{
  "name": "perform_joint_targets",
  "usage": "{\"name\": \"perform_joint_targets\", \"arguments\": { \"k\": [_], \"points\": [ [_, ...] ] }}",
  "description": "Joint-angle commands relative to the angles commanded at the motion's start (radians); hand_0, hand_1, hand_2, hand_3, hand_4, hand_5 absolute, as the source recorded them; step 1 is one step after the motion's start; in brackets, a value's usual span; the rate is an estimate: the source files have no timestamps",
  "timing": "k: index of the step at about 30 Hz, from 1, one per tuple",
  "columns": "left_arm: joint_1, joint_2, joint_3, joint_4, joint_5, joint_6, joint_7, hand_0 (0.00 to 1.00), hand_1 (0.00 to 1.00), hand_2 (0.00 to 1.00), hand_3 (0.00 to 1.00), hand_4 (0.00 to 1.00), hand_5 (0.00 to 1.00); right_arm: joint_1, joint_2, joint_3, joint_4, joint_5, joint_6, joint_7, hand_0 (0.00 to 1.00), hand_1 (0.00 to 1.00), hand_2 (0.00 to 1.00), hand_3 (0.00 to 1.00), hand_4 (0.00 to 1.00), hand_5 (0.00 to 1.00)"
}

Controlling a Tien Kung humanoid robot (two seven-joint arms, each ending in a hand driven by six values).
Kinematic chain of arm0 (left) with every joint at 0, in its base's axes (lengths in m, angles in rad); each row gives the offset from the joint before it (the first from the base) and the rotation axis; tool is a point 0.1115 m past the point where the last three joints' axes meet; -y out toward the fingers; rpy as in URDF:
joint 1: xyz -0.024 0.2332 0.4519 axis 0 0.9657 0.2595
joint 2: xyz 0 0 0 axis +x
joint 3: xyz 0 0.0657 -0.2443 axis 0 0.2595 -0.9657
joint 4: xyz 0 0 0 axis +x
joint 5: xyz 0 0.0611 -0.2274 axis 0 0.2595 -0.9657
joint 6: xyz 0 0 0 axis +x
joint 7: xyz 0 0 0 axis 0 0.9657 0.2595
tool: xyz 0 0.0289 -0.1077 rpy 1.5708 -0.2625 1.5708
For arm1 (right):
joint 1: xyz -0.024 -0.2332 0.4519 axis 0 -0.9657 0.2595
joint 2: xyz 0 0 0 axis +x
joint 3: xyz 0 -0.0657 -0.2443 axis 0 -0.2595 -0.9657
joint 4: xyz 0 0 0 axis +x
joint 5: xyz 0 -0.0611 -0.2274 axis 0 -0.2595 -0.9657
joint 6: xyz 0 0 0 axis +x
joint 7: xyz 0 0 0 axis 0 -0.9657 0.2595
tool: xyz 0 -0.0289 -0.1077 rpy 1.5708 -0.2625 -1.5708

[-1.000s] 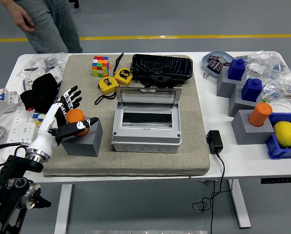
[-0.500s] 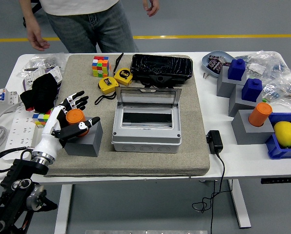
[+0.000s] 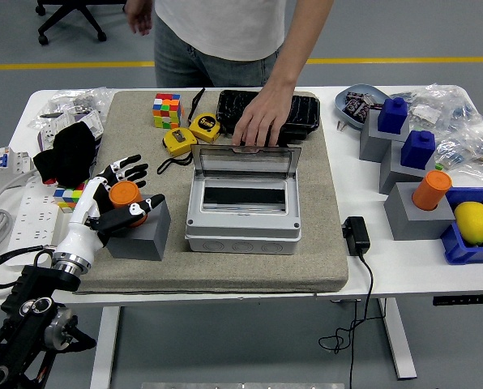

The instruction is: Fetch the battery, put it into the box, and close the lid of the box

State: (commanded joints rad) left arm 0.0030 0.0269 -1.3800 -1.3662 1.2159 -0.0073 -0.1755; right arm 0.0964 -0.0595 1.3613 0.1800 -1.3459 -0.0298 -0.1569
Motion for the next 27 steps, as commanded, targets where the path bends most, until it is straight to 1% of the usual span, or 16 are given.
{"name": "perform_joint_targets", "arguments": {
  "k": [3,4,9,10,15,16,21,22,27],
  "points": [
    [-0.002,0.0,0.003,0.003,0.008,0.002,0.0,0.693,0.734,0.676,0.692,0.998,0.002,0.001,0.0,0.0,0.0,0.0,0.0,0.0,0.782,0.706,0.717,0.748,0.998,0.97],
    [-0.003,0.0,0.004,0.005,0.01,0.002,-0.001,0.574,0.614,0.503,0.497,0.998,0.002,0.001,0.0,0.001,0.0,0.0,0.0,0.0,0.782,0.705,0.717,0.748,0.998,0.988],
    [-0.003,-0.001,0.009,0.007,0.016,0.006,-0.005,0.574,0.614,0.503,0.497,0.998,0.002,0.001,-0.001,0.003,0.0,-0.001,0.0,0.0,0.782,0.705,0.717,0.748,0.998,0.988],
    [-0.003,-0.001,0.009,0.007,0.016,0.007,-0.005,0.423,0.489,0.4,0.376,0.998,0.002,0.001,-0.001,0.003,0.0,-0.001,0.0,0.0,0.782,0.706,0.718,0.748,0.998,0.992],
    [-0.004,-0.002,0.014,0.011,0.018,0.014,-0.011,0.423,0.489,0.4,0.376,0.998,0.002,0.001,-0.001,0.003,0.0,-0.002,0.0,0.0,0.782,0.706,0.718,0.748,0.998,0.992],
    [-0.004,-0.002,0.015,0.011,0.018,0.015,-0.012,0.245,0.433,0.328,0.275,0.998,0.002,0.001,-0.001,0.003,0.0,-0.002,0.0,0.001,0.782,0.706,0.717,0.748,0.998,0.996],
    [-0.005,-0.003,0.017,0.014,0.018,0.025,-0.019,0.245,0.433,0.328,0.275,0.998,0.002,0.001,-0.001,0.003,0.0,-0.002,0.0,0.001,0.782,0.706,0.717,0.748,0.998,0.996],
    [-0.005,-0.003,0.017,0.014,0.019,0.028,-0.02,0.147,0.313,0.227,0.172,0.998,0.002,0.001,-0.001,0.003,0.0,-0.002,0.0,0.001,0.782,0.706,0.717,0.748,0.998,0.998],
    [-0.008,-0.004,0.02,0.014,0.019,0.046,-0.028,0.147,0.313,0.227,0.172,0.998,0.002,0.002,-0.002,0.004,0.0,-0.003,0.0,0.0,0.782,0.706,0.717,0.748,0.998,0.998]
  ]
}}
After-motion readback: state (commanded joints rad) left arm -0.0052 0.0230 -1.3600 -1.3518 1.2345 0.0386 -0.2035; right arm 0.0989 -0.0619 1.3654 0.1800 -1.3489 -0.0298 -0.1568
